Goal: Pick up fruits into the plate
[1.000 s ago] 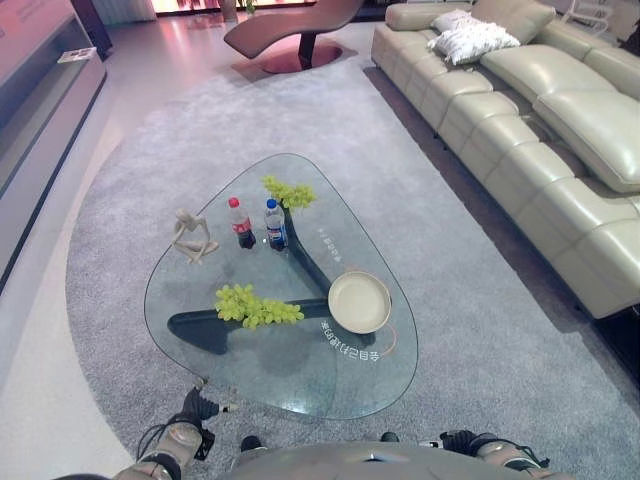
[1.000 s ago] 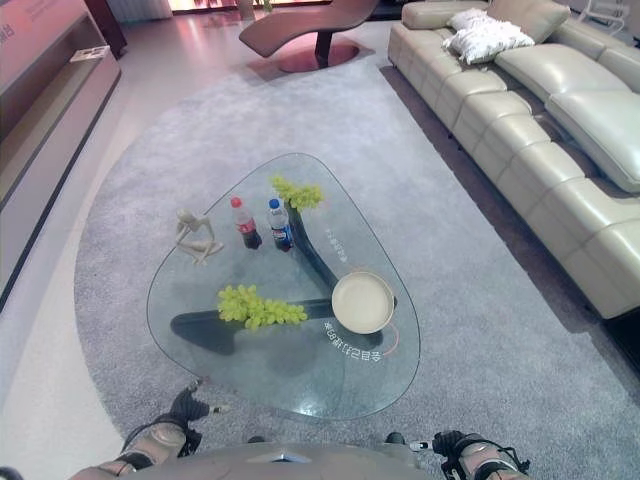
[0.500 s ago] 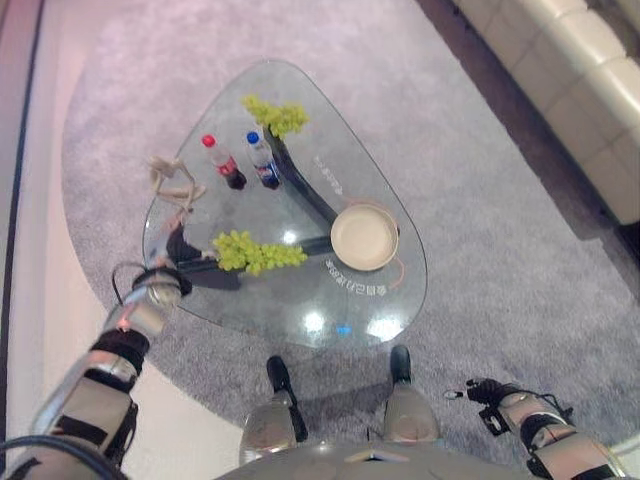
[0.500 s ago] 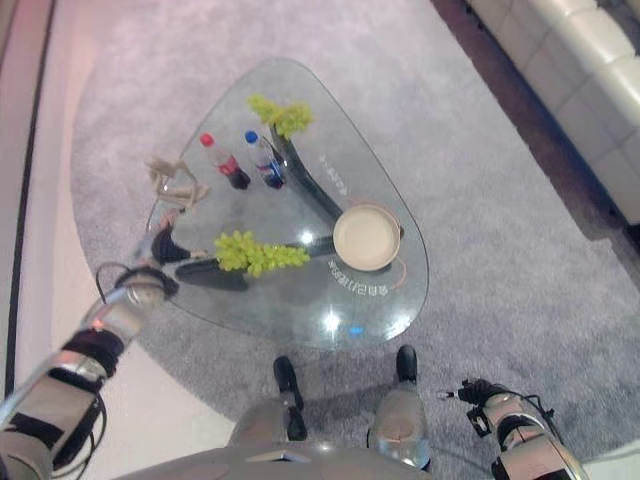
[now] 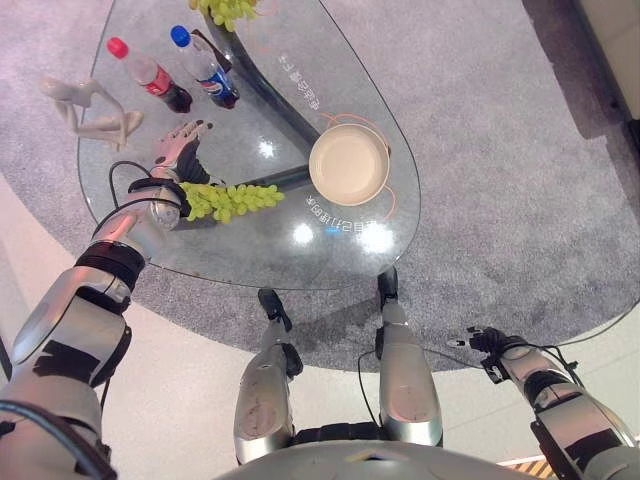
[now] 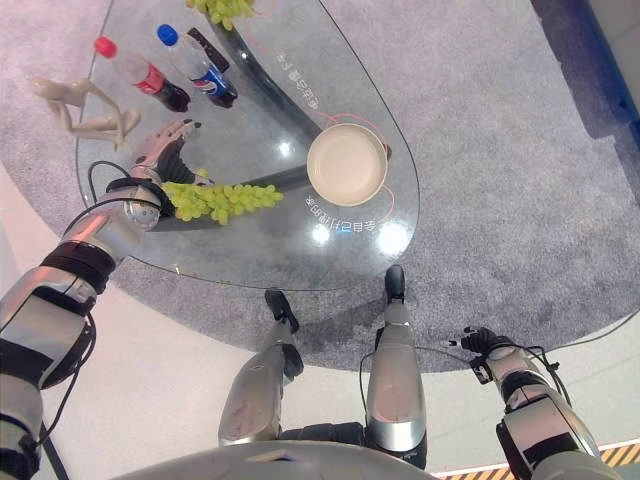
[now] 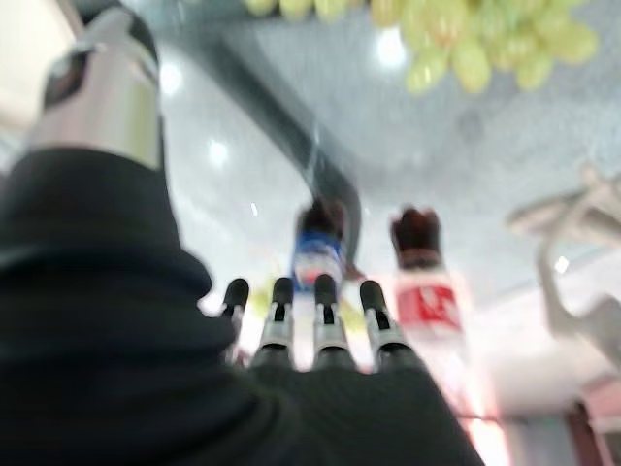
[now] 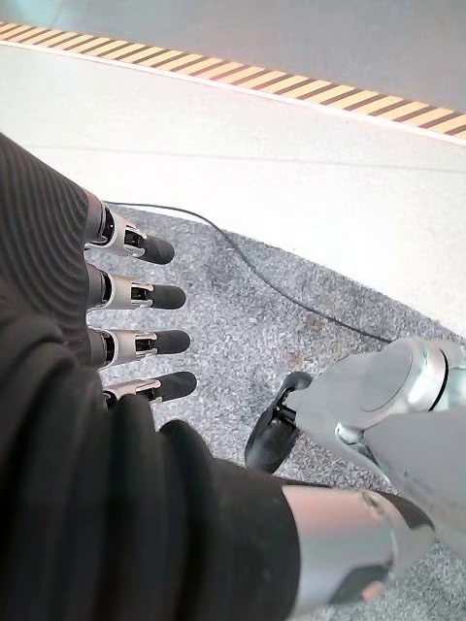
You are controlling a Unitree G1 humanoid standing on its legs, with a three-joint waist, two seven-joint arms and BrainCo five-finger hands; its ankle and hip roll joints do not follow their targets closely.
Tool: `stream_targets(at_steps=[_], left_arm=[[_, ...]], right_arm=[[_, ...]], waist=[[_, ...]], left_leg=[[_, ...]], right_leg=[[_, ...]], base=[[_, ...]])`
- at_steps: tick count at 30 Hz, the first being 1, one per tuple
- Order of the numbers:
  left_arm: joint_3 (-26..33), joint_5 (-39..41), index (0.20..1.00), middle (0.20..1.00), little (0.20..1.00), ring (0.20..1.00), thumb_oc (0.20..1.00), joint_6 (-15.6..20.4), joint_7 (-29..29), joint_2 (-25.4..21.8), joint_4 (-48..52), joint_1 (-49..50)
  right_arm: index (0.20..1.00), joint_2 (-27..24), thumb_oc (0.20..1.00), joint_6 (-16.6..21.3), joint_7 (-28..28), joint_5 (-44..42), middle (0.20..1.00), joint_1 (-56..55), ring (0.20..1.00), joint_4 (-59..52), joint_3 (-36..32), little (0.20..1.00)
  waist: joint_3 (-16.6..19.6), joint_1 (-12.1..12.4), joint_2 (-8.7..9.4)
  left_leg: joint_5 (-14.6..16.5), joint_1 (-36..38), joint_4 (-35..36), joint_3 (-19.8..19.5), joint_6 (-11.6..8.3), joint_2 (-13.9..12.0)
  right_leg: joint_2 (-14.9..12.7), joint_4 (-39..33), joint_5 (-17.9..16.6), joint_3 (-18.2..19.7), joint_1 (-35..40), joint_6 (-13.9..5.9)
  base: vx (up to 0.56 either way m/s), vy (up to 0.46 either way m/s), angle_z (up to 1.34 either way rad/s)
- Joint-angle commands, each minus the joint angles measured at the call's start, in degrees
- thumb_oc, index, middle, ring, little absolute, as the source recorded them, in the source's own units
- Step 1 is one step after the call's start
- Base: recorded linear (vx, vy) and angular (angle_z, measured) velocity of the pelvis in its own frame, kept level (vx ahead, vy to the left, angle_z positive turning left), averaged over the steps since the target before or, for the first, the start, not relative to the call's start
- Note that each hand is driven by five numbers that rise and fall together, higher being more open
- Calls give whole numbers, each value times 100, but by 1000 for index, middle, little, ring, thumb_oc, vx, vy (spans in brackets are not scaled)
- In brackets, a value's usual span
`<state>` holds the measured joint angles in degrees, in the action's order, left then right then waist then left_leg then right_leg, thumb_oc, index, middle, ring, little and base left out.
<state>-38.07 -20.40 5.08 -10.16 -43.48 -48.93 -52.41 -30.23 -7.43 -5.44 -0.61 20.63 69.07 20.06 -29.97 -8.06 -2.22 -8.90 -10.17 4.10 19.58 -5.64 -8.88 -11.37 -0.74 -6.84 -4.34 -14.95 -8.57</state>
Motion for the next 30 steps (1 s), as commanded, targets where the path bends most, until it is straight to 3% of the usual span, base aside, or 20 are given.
stream_targets(at_steps=[1,10,18,21,25,28,30], left_arm=[[-139,-230,1000,1000,1000,1000,1000,-181,325,-358,-337,-528],[-514,-96,1000,1000,1000,1000,1000,-777,1288,-238,-640,-684],[-450,-69,1000,1000,1000,1000,1000,-1051,1224,-292,-771,-618],[-380,-2,1000,1000,1000,1000,1000,-1046,960,-297,-913,-582],[-153,47,1000,1000,1000,1000,1000,-1131,196,-253,-1107,-596],[176,293,1000,1000,1000,1000,1000,-1134,-1048,-219,-1291,-628],[339,349,1000,1000,1000,1000,1000,-1059,-1431,-218,-1246,-655]], right_arm=[[1000,-253,1000,-50,31,-81,1000,188,1000,72,151,1000],[1000,-428,1000,-120,105,-174,1000,477,1000,-29,150,1000],[1000,-528,1000,-139,118,-201,1000,483,1000,-112,138,1000],[1000,-525,1000,-135,119,-208,1000,503,1000,-144,168,1000],[1000,-476,1000,-107,127,-270,1000,514,1000,-179,240,1000],[1000,-394,1000,-68,158,-306,1000,448,1000,-242,356,1000],[1000,-347,1000,-47,190,-339,1000,402,1000,-278,421,1000]], waist=[[18,-12,101],[18,-76,84],[18,-63,52],[18,-60,60],[18,-69,88],[18,-77,131],[18,-68,148]], left_leg=[[446,-1063,-926,-569,-1,242],[451,-1601,-1171,-455,-24,223],[505,-1959,-1408,-445,-36,206],[513,-2138,-1525,-458,-45,197],[540,-2403,-1700,-435,-44,171],[555,-2628,-1821,-464,-39,161],[556,-2724,-1863,-490,-39,153]], right_leg=[[127,675,135,-278,-843,151],[51,894,119,-320,-1416,150],[37,1099,188,-386,-1770,181],[42,1184,203,-388,-1927,199],[48,1336,239,-397,-2188,223],[87,1469,289,-365,-2401,250],[104,1526,307,-351,-2489,257]], base=[[-16,25,-4],[-8,13,-6],[0,0,0],[3,-5,-1],[6,-16,-2],[0,0,0],[9,-20,1]])
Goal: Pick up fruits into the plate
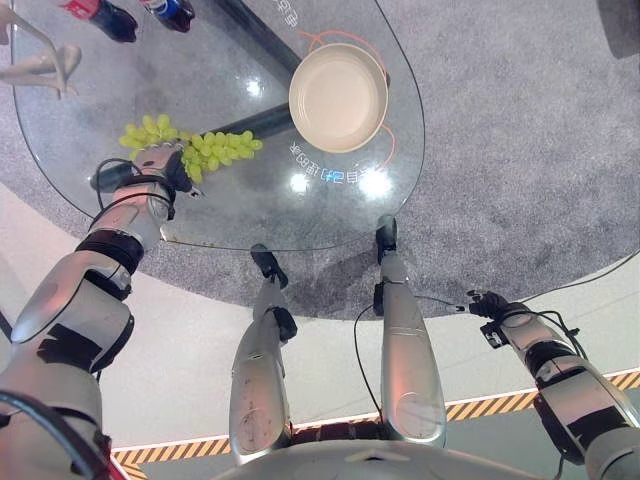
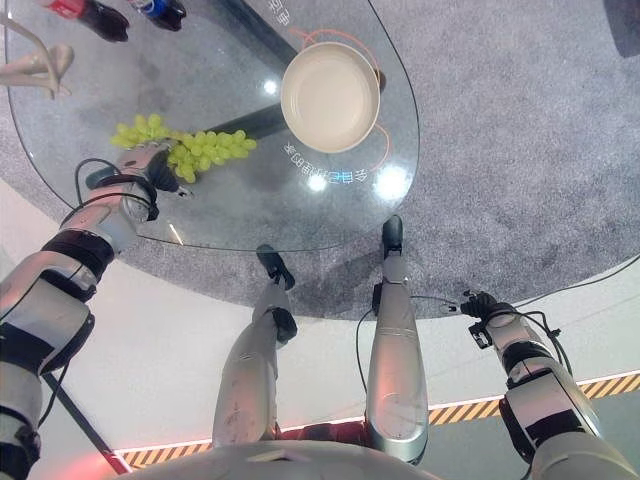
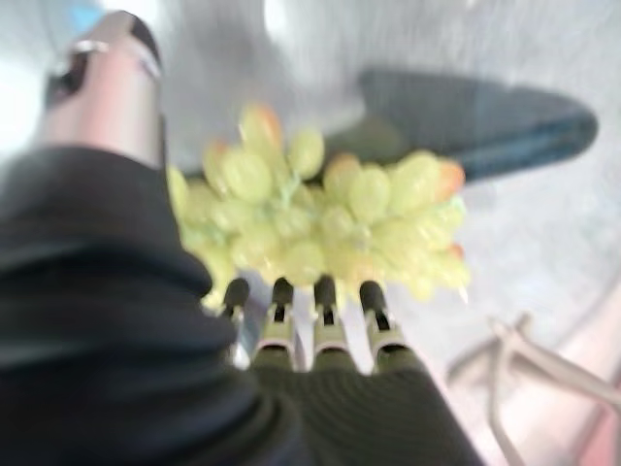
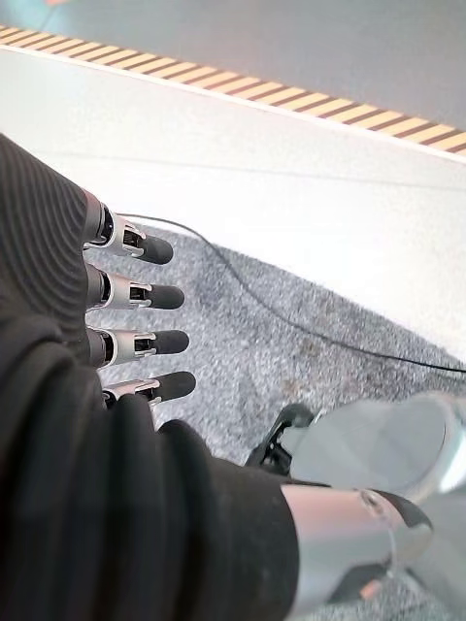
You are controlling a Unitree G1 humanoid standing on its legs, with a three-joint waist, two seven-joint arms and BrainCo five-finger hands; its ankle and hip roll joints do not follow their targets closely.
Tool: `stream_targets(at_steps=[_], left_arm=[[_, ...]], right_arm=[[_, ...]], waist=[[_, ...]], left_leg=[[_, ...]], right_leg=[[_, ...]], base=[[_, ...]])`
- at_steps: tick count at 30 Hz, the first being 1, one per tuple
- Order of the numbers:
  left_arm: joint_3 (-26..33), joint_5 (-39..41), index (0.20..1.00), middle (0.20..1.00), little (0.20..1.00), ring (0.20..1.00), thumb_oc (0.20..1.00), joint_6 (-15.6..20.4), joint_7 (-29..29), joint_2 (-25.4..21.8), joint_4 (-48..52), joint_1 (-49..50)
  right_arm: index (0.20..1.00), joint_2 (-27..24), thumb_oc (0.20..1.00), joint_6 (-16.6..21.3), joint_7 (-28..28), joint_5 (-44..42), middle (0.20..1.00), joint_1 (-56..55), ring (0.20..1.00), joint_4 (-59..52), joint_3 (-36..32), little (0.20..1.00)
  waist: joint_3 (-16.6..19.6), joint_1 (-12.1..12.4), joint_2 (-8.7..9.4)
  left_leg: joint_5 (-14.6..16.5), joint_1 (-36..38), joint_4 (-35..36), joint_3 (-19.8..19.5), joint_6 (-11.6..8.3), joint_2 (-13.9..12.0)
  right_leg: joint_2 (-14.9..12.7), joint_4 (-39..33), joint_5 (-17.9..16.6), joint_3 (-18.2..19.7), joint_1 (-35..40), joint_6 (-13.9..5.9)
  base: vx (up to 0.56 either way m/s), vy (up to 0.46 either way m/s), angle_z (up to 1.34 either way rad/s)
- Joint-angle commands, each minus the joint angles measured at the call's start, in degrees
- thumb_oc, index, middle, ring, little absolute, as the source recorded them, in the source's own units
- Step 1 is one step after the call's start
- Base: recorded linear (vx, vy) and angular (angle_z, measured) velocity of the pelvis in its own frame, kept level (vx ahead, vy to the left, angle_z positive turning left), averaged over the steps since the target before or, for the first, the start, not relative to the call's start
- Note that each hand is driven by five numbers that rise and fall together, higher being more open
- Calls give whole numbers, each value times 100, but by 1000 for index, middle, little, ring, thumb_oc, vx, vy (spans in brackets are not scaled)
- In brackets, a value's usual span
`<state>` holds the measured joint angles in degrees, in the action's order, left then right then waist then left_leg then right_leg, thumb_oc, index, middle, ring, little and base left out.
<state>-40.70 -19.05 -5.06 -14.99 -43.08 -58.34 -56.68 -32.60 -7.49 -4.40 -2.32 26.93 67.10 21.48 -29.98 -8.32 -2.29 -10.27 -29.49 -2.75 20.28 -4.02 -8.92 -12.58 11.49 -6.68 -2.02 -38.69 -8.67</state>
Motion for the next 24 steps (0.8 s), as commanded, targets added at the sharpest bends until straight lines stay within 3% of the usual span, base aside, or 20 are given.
stream_targets(at_steps=[1,5,15,24], left_arm=[[782,188,1000,1000,1000,1000,1000,42,-1382,-219,-271,-262],[1009,163,1000,1000,1000,1000,1000,186,-1972,-174,-160,-399],[794,-68,1000,1000,1000,1000,1000,353,-2204,-106,-332,-861],[43,-414,1000,1000,1000,1000,1000,379,-945,88,-337,-1163]], right_arm=[[1000,-38,1000,-23,124,-186,1000,-294,1000,-119,338,1000],[1000,93,1000,-13,151,-191,1000,-407,1000,-184,447,1000],[1000,169,1000,51,121,-235,1000,-356,1000,-214,583,1000],[1000,148,1000,42,188,-164,1000,-184,1000,-225,609,1000]], waist=[[19,-35,181],[19,-32,234],[19,-95,359],[19,-211,321]], left_leg=[[697,-870,-1207,-592,-202,156],[677,-964,-1170,-650,-216,149],[678,-1168,-1179,-713,-237,135],[681,-1362,-1234,-681,-230,141]], right_leg=[[246,345,305,-569,-191,272],[289,334,292,-550,-279,269],[356,367,232,-503,-513,275],[401,405,169,-415,-744,272]], base=[[15,-40,2],[15,-43,3],[2,-4,0],[0,0,0]])
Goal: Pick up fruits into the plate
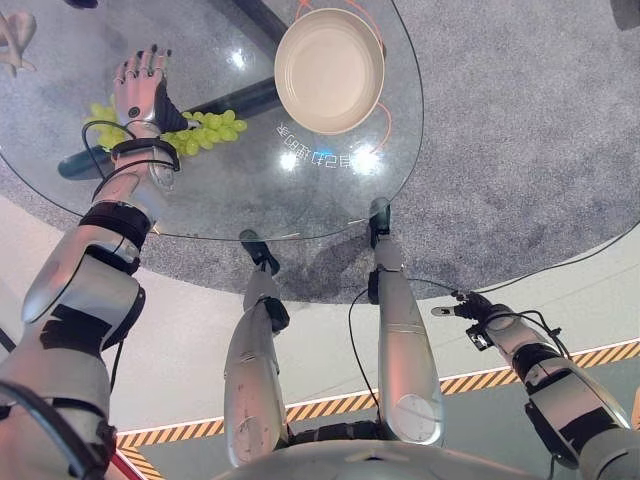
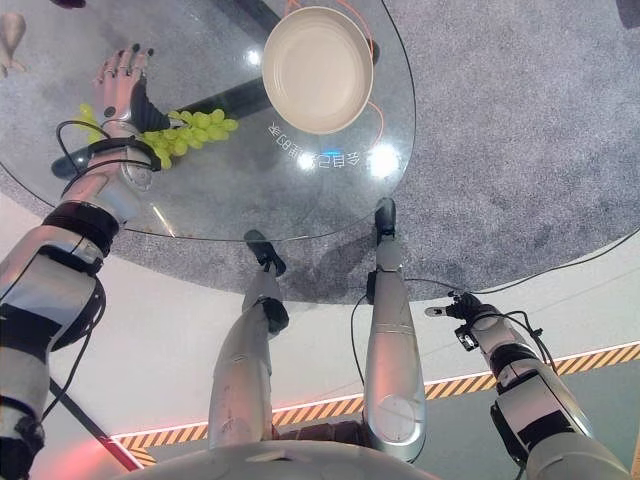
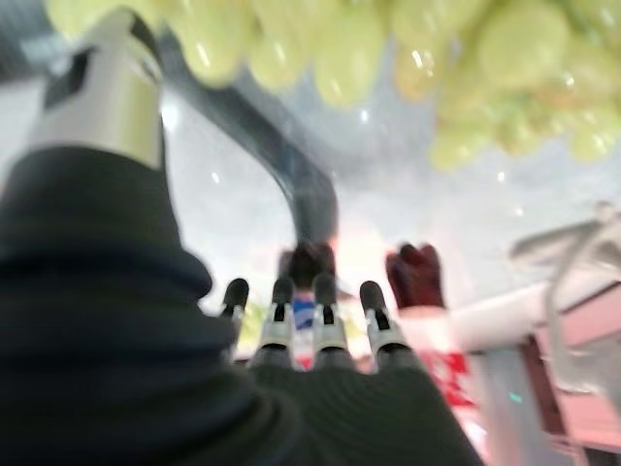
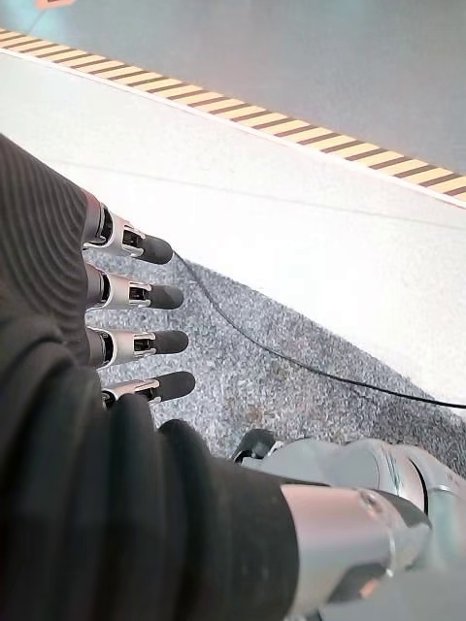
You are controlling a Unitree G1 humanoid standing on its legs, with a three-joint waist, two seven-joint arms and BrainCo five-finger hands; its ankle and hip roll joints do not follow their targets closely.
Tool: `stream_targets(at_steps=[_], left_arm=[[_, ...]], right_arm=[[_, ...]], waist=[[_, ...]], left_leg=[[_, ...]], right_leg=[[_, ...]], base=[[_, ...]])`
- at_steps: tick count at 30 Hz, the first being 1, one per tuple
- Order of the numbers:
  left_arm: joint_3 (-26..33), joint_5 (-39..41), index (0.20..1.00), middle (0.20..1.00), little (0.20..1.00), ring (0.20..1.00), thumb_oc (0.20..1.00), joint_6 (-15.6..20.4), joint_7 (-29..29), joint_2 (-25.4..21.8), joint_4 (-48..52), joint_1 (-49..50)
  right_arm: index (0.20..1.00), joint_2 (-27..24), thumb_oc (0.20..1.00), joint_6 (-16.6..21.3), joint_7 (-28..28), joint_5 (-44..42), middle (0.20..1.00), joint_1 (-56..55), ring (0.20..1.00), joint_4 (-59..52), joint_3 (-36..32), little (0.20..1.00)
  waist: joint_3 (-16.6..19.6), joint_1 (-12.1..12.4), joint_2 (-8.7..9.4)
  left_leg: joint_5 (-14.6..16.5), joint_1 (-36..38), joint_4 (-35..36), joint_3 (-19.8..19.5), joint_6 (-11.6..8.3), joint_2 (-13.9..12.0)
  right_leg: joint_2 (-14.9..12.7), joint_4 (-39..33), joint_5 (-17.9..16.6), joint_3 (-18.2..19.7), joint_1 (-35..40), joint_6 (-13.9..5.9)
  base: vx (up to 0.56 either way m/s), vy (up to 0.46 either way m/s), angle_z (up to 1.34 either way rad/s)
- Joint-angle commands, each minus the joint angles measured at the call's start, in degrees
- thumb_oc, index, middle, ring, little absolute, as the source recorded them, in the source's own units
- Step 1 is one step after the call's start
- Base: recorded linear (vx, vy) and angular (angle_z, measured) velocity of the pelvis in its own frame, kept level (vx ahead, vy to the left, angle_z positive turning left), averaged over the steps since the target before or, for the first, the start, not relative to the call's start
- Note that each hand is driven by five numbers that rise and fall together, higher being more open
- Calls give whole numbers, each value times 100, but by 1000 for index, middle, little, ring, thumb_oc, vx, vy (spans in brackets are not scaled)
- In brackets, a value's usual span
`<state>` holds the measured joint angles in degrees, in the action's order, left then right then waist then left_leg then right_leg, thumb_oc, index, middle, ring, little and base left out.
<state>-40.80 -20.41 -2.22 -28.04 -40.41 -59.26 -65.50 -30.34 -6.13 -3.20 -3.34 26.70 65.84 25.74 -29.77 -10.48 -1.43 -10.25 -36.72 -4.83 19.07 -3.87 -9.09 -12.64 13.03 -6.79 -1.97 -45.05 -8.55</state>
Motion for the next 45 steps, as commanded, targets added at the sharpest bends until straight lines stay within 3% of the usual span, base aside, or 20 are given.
stream_targets(at_steps=[1,7,10,15,19,21,23,25,28,39,45], left_arm=[[-51,-255,1000,1000,1000,1000,1000,144,549,-165,-218,-292],[-524,-148,1000,1000,1000,1000,1000,114,1518,-118,-31,-323],[-729,-144,1000,1000,1000,1000,1000,-45,2097,-132,123,-278],[-863,-185,1000,1000,1000,1000,1000,-570,2406,-182,287,-203],[-789,-360,1000,1000,1000,1000,1000,-1130,2181,-222,148,-152],[-662,-540,1000,1000,1000,1000,1000,-1651,1890,-242,-137,-120],[-530,-540,1000,1000,1000,1000,1000,-1807,1514,-254,-365,-80],[-259,-384,1000,1000,1000,1000,1000,-1747,875,-273,-683,-25],[17,-387,1000,1000,1000,1000,1000,-1699,382,-270,-969,-54],[180,-479,1000,1000,1000,1000,1000,-2031,189,-321,-1382,-210],[188,-546,1000,1000,1000,1000,1000,-1908,187,-335,-1379,-216]], right_arm=[[1000,-97,1000,-103,65,-40,1000,-155,1000,-107,169,1000],[1000,-203,1000,-135,90,54,1000,-90,1000,-111,109,1000],[1000,-272,1000,-195,70,137,1000,-28,1000,-121,53,1000],[1000,-415,1000,-207,74,209,1000,-24,1000,-133,-25,1000],[1000,-475,1000,-154,47,153,1000,-24,1000,-106,-93,1000],[1000,-444,1000,-152,47,74,1000,-49,1000,-103,-100,1000],[1000,-400,1000,-110,69,16,1000,-86,1000,-65,-77,1000],[1000,-320,1000,-86,83,-59,1000,-166,1000,-40,-24,1000],[1000,-228,1000,-97,102,-120,1000,-289,1000,-55,24,1000],[1000,-112,1000,21,131,-172,1000,-321,1000,-78,99,1000],[1000,-116,1000,-77,86,-251,1000,-210,1000,-227,149,1000]], waist=[[-2,-9,219],[-2,-72,115],[-2,-91,55],[-2,-126,-67],[-2,-134,-95],[-2,-133,-59],[-2,-127,-15],[-2,-109,52],[-2,-95,107],[-2,-47,123],[-2,-34,145]], left_leg=[[688,-652,-1041,-548,-241,157],[718,-731,-1132,-506,-227,171],[738,-738,-1159,-486,-229,190],[776,-739,-1247,-439,-217,200],[773,-777,-1286,-436,-224,199],[754,-805,-1291,-455,-228,195],[745,-843,-1304,-470,-230,181],[724,-896,-1311,-506,-233,167],[694,-914,-1292,-545,-241,159],[630,-915,-1215,-608,-288,149],[592,-959,-1174,-626,-304,137]], right_leg=[[407,264,178,-415,-131,255],[377,316,156,-356,-246,241],[356,309,143,-324,-262,237],[333,383,189,-286,-302,253],[326,401,198,-273,-342,266],[340,384,189,-272,-345,276],[358,389,191,-277,-361,289],[388,391,189,-279,-383,301],[425,383,193,-302,-382,319],[432,417,219,-366,-380,332],[461,419,214,-367,-418,343]], base=[[27,30,-3],[23,36,-3],[19,38,-5],[20,52,-2],[2,6,-1],[-6,-32,-5],[-10,-48,-5],[-21,-86,-4],[-26,-66,-2],[-5,-6,1],[0,0,0]])
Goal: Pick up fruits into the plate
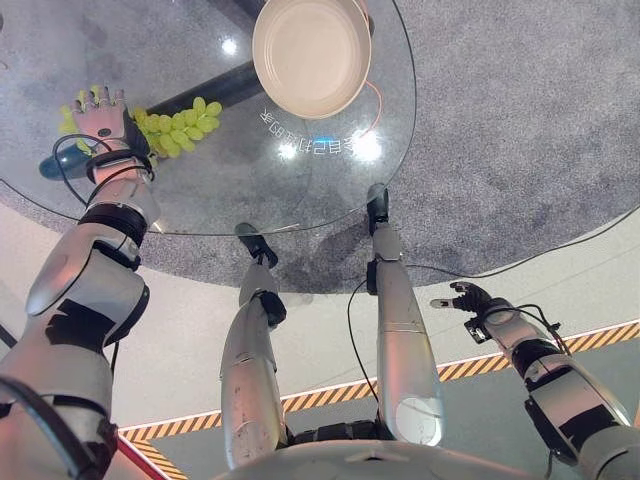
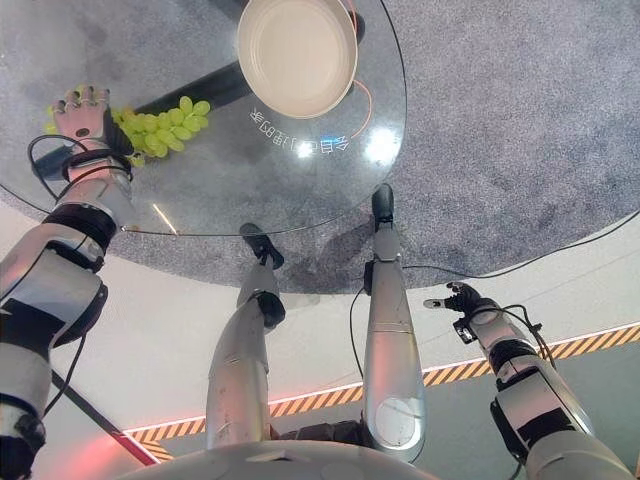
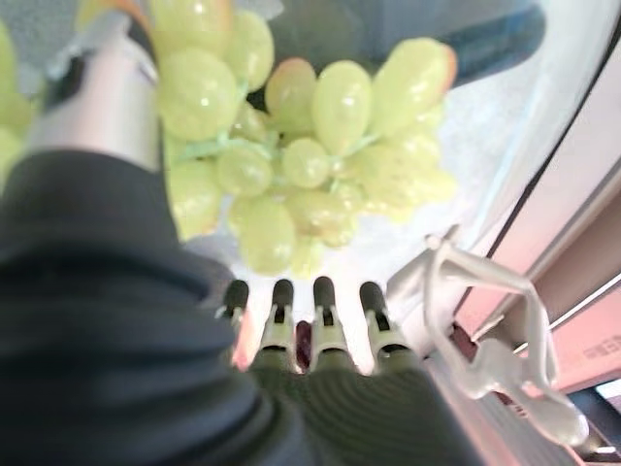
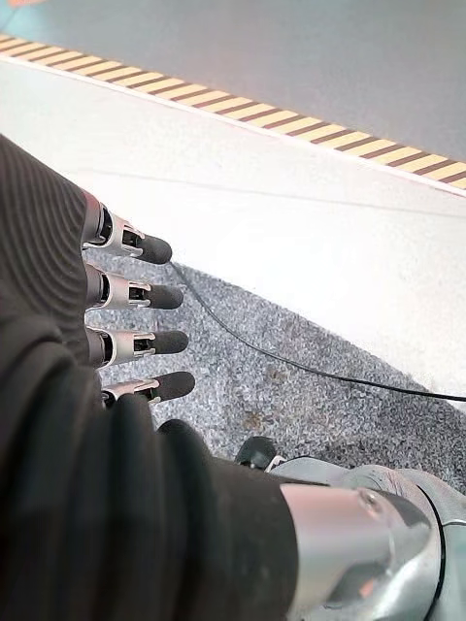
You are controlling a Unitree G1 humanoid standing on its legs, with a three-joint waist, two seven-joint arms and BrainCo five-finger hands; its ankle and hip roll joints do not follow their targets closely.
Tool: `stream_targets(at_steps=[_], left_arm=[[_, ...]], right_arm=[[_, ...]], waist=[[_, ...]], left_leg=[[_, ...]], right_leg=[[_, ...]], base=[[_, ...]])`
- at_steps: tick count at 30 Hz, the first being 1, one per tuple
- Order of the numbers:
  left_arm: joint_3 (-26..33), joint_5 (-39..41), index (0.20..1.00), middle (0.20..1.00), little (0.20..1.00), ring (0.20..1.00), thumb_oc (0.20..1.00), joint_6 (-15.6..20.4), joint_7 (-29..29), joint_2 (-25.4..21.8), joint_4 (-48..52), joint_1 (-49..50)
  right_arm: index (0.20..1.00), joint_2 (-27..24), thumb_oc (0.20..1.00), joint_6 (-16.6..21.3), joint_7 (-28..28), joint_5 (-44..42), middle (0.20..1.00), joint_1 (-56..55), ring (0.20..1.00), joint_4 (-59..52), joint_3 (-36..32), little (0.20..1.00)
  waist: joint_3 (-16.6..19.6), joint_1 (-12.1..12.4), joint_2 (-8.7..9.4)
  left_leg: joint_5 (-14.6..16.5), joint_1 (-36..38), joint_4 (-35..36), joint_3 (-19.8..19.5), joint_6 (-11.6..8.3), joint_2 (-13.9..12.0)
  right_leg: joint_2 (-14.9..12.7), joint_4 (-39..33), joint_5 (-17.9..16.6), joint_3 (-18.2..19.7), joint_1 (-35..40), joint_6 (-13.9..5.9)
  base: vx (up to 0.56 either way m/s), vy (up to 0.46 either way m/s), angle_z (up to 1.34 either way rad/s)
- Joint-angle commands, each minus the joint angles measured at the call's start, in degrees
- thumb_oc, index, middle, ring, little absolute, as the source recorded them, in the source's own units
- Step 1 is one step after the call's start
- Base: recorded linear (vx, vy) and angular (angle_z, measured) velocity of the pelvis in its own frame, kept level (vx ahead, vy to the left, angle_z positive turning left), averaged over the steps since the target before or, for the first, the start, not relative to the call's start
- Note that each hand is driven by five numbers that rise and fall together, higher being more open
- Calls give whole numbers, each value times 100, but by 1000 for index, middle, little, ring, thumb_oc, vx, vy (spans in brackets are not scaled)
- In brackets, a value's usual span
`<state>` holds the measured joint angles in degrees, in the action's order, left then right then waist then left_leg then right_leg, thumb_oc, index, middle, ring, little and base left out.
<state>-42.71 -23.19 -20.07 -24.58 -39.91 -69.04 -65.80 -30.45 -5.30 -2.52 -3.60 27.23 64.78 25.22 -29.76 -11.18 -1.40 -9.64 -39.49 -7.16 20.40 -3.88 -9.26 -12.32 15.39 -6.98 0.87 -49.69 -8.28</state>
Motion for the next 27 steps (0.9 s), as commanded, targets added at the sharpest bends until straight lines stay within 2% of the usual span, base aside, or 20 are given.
stream_targets(at_steps=[1,7,11,19,24,27], left_arm=[[363,-316,1000,1000,1000,1000,1000,-79,-173,-378,-405,-201],[135,-819,1000,1000,1000,1000,1000,116,108,-396,-299,-301],[-164,-1686,1000,1000,1000,1000,1000,150,409,-339,-188,-291],[-614,-2427,1000,1000,1000,1000,1000,267,643,-248,-90,-292],[-727,-2453,1000,1000,1000,1000,1000,263,836,-201,-86,-214],[-790,-2257,1000,1000,1000,1000,1000,323,1229,-184,-109,-169]], right_arm=[[1000,-100,1000,-187,11,-245,1000,-244,1000,-151,214,1000],[1000,-104,1000,-205,34,-285,1000,-236,1000,-245,240,1000],[1000,-97,1000,-179,62,-256,1000,-231,1000,-280,207,1000],[1000,-117,1000,-208,82,-268,1000,-100,1000,-249,221,1000],[1000,-119,1000,-196,113,-284,1000,-41,1000,-195,208,1000],[1000,-153,1000,-160,154,-317,1000,-54,1000,-196,189,1000]], waist=[[-3,32,151],[-3,6,170],[-3,-21,169],[-3,-62,139],[-3,-72,137],[-3,-84,136]], left_leg=[[520,-693,-931,-757,-304,148],[508,-746,-917,-729,-298,131],[530,-792,-970,-720,-290,128],[566,-824,-1029,-677,-289,112],[568,-847,-1040,-652,-292,100],[585,-877,-1073,-649,-288,101]], right_leg=[[432,174,224,-649,37,318],[453,153,200,-630,-12,309],[439,159,169,-619,-57,292],[415,186,157,-595,-107,274],[415,182,147,-584,-132,264],[418,196,145,-571,-163,264]], base=[[0,0,0],[-1,0,-1],[0,0,0],[0,0,0],[0,0,0],[0,0,0]])
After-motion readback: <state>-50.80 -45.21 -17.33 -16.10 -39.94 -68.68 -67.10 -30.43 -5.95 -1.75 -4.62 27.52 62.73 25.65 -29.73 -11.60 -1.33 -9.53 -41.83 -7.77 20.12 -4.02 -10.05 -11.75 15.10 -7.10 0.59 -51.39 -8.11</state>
